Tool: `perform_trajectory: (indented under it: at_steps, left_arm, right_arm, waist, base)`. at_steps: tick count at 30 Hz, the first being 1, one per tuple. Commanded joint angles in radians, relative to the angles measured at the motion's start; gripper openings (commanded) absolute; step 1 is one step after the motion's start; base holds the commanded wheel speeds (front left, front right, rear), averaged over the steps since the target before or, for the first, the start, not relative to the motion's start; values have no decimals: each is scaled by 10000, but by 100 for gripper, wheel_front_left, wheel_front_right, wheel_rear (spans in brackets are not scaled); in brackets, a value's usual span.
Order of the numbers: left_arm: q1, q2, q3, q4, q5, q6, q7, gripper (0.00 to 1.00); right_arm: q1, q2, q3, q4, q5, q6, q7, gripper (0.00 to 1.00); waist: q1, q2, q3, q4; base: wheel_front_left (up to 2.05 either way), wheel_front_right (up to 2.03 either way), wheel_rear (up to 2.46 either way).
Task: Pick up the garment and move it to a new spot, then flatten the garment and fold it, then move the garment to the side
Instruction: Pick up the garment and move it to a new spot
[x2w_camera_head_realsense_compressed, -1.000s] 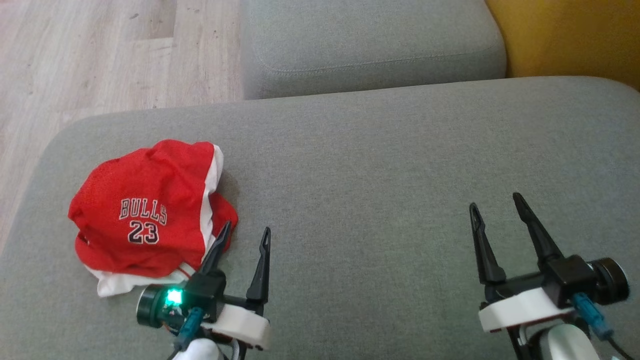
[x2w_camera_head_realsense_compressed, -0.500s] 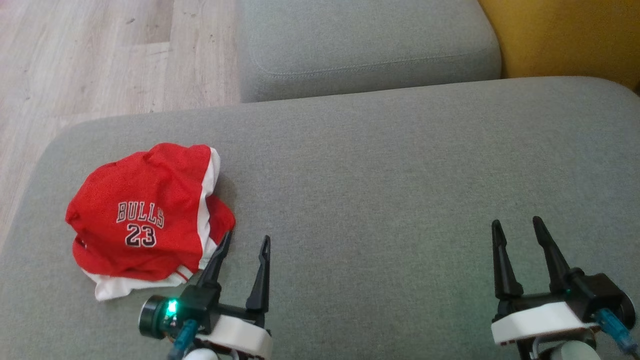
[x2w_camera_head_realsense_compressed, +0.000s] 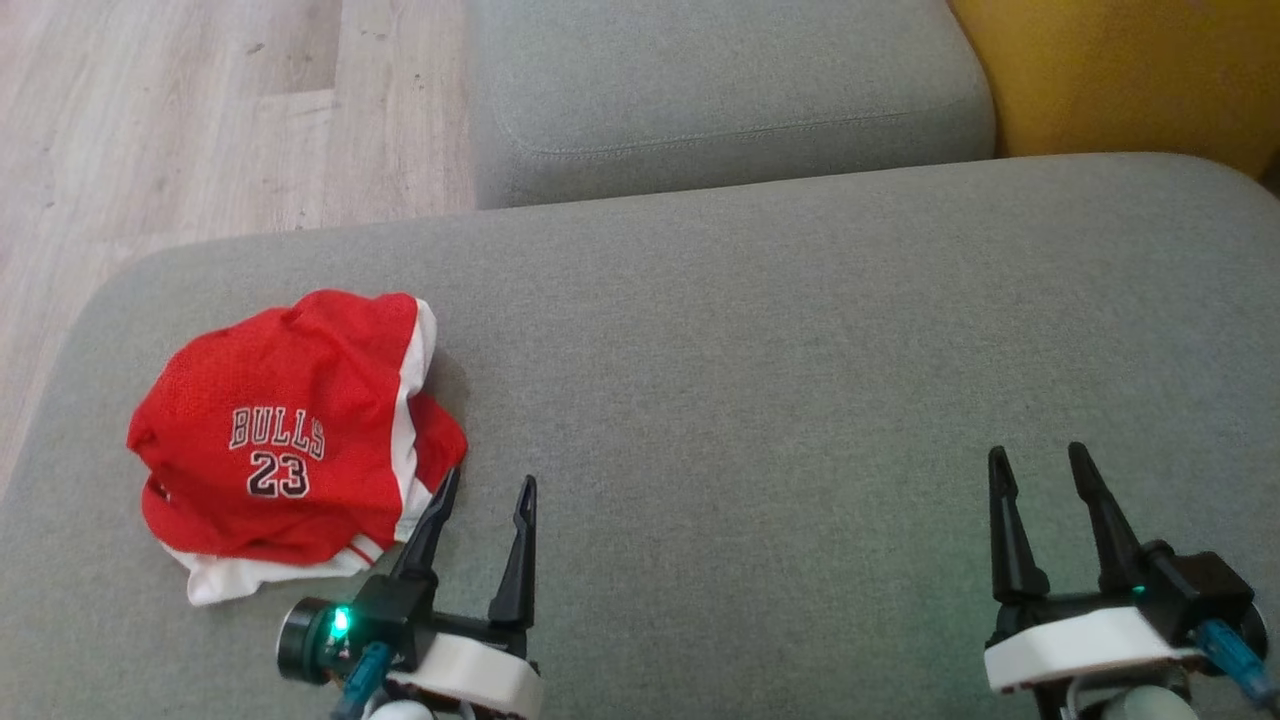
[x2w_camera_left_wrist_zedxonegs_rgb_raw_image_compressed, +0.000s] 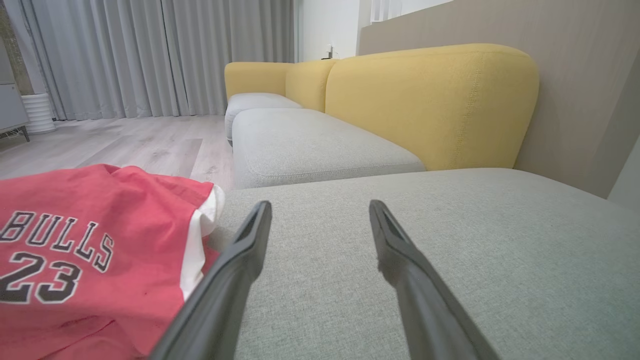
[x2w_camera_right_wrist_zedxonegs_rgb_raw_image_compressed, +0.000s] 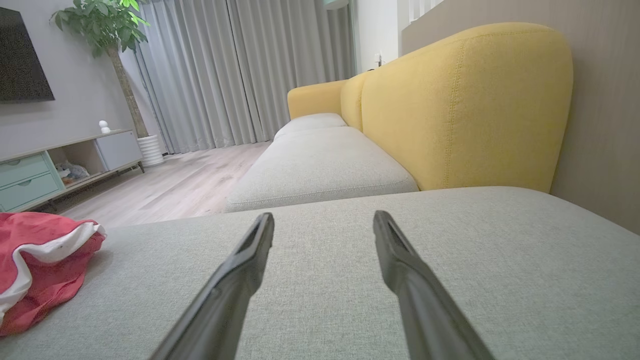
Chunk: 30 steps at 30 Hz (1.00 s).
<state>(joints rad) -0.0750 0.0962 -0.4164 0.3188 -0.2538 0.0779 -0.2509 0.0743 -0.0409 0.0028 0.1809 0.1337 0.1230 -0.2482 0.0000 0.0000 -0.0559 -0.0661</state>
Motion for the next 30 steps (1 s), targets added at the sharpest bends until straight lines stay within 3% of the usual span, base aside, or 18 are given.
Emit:
perform_trajectory:
  at_steps: [1, 12, 30]
  left_arm:
    - [-306, -54, 445, -253, 92, -66, -109, 100]
    - [-237, -221, 899, -148, 313, -176, -109, 100]
    - [76, -52, 1628, -144, 606, -234, -109, 100]
  right_arm:
    - [-359, -93, 290, -263, 91, 77, -136, 100]
    - [-274, -93, 562, -215, 309, 77, -136, 100]
    - [-30, -93, 1802, -513, 282, 77, -136, 100]
  waist:
    - [0, 0, -13, 22]
    - [0, 0, -167, 519]
    - [0, 0, -380, 2790]
  base:
    - [0, 0, 0]
    - [0, 0, 0]
    - [0, 0, 0]
